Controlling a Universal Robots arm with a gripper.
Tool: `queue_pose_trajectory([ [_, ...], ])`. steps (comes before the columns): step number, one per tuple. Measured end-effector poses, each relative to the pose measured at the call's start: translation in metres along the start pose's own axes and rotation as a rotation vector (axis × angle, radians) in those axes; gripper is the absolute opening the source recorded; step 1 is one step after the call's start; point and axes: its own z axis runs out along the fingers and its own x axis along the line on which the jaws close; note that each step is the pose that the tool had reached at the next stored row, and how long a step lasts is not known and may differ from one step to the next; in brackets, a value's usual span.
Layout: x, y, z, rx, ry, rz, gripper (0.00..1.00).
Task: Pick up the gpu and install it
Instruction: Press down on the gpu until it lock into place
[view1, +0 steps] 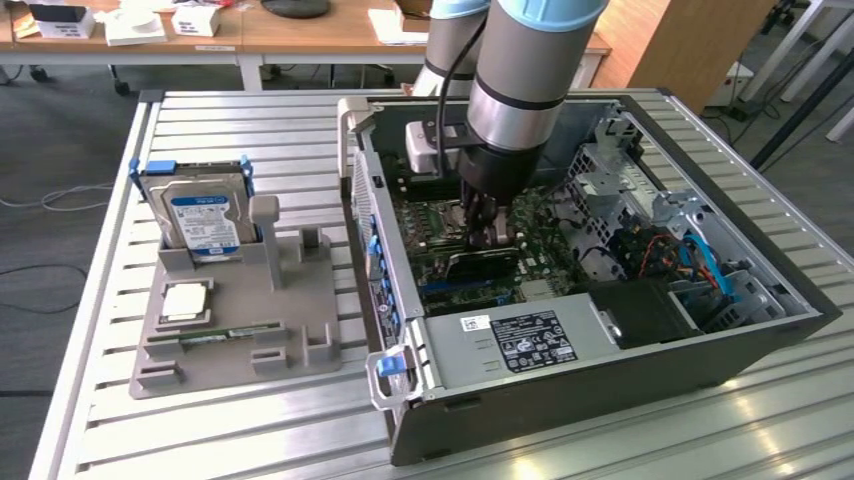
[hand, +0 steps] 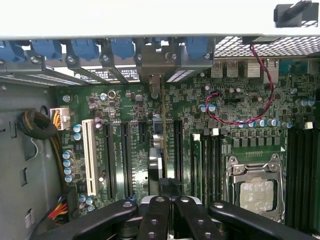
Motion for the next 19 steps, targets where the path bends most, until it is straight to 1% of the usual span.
queue_pose_trajectory([
  [19,0.0003,0.0001,0.0039,0.0,0.0001,0.0,0.11],
])
